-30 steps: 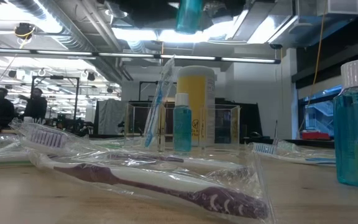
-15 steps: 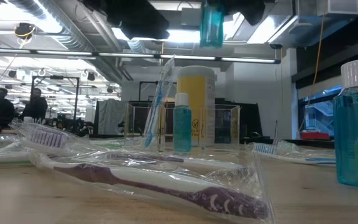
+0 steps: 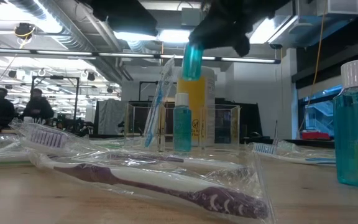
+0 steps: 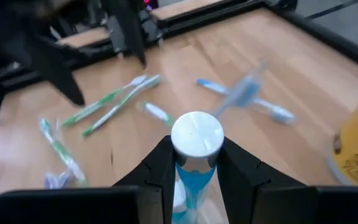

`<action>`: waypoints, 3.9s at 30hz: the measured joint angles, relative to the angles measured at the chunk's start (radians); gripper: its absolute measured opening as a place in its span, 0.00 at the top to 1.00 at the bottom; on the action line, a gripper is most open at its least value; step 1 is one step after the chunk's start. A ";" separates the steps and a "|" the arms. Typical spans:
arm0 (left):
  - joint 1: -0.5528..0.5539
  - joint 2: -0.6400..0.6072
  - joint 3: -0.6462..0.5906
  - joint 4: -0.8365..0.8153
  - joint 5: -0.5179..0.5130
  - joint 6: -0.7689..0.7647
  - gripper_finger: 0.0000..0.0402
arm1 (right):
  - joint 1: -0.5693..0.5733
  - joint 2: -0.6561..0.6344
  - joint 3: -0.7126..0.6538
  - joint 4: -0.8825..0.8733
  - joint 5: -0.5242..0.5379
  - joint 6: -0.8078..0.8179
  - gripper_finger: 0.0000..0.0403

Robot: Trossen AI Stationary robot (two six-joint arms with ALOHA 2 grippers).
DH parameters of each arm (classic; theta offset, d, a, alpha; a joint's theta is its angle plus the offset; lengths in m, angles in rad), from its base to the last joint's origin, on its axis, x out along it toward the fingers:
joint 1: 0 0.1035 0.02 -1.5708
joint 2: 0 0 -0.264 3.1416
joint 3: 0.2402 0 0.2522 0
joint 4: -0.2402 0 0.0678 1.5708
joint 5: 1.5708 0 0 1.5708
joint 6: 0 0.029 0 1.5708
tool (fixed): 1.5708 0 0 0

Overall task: Pick & Place toothbrushing station
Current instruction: Put the blue mouthwash into the transparent organizer, then put the green toothbrush into the transparent organizer

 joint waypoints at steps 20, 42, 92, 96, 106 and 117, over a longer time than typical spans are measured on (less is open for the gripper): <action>-0.041 -0.001 0.000 0.000 -0.063 -0.010 0.42 | -0.069 0.163 0.000 0.021 -0.084 0.029 0.77; -0.041 0.000 0.000 0.007 -0.054 -0.026 0.42 | -0.087 0.276 0.000 0.076 -0.141 0.039 0.77; -0.067 0.000 0.001 0.007 -0.054 -0.026 0.42 | -0.077 0.190 0.055 0.038 -0.180 -0.021 0.57; -0.067 0.000 0.001 0.006 -0.054 -0.026 0.42 | -0.076 0.122 0.099 -0.027 -0.250 -0.021 0.63; -0.073 0.000 0.001 0.000 -0.054 -0.026 0.42 | -0.017 -0.092 0.113 -0.127 -0.319 -0.066 0.77; -0.105 0.000 0.001 -0.001 -0.055 -0.018 0.42 | 0.068 -0.180 0.112 -0.423 -0.644 0.119 0.90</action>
